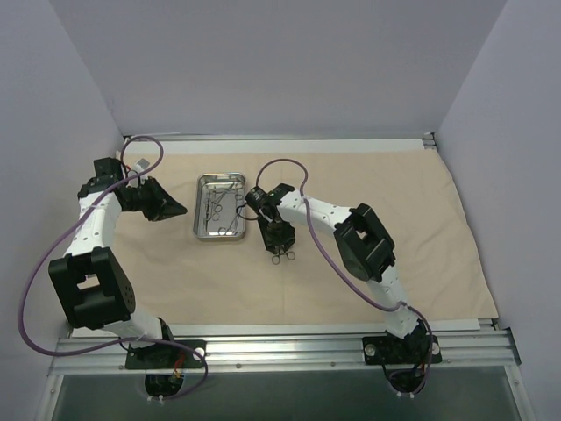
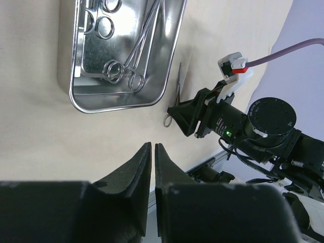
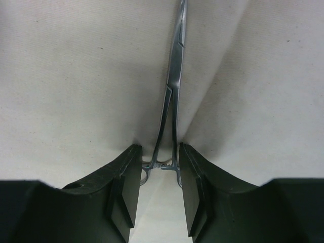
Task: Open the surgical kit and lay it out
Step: Pick up the medical item from the surgical kit.
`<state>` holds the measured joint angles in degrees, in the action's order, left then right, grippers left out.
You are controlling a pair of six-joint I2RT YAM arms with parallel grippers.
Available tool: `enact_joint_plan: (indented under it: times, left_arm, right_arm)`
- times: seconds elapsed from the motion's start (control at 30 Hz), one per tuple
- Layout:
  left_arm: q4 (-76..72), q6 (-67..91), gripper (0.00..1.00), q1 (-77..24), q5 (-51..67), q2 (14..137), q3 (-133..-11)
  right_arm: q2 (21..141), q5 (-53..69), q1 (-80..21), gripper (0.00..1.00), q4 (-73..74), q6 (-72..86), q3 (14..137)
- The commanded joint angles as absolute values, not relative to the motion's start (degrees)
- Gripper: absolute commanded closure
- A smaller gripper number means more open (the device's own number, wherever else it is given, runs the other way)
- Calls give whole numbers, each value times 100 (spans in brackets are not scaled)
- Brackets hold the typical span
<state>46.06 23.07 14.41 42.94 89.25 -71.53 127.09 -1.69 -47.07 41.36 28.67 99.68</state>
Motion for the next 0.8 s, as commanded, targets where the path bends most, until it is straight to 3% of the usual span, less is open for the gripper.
enact_joint_plan:
  times: [0.0, 0.1, 0.23, 0.33, 0.53, 0.77]
  left_arm:
    - [4535, 2171, 85, 1494, 4456, 8903, -7383]
    - [4535, 2162, 85, 1494, 4430, 8895, -7357]
    - [4526, 2162, 85, 1512, 4430, 8895, -7339]
    - [4535, 2153, 85, 1529, 4430, 8895, -7348]
    - [4526, 2180, 85, 1547, 4421, 8860, -7348]
    - [4500, 2215, 85, 1547, 4403, 8886, -7374]
  right_arm:
    - [12806, -255, -4685, 64, 4193, 2865, 9791]
    - [12832, -176, -4667, 65, 4131, 2839, 9668]
    - [12832, -105, -4632, 84, 4087, 2821, 9536]
    - [12753, -228, -4632, 90, 4166, 2795, 9589]
    - [12568, -615, -4605, 94, 4666, 2619, 10370]
    - [12454, -659, -4544, 92, 4992, 2549, 10723]
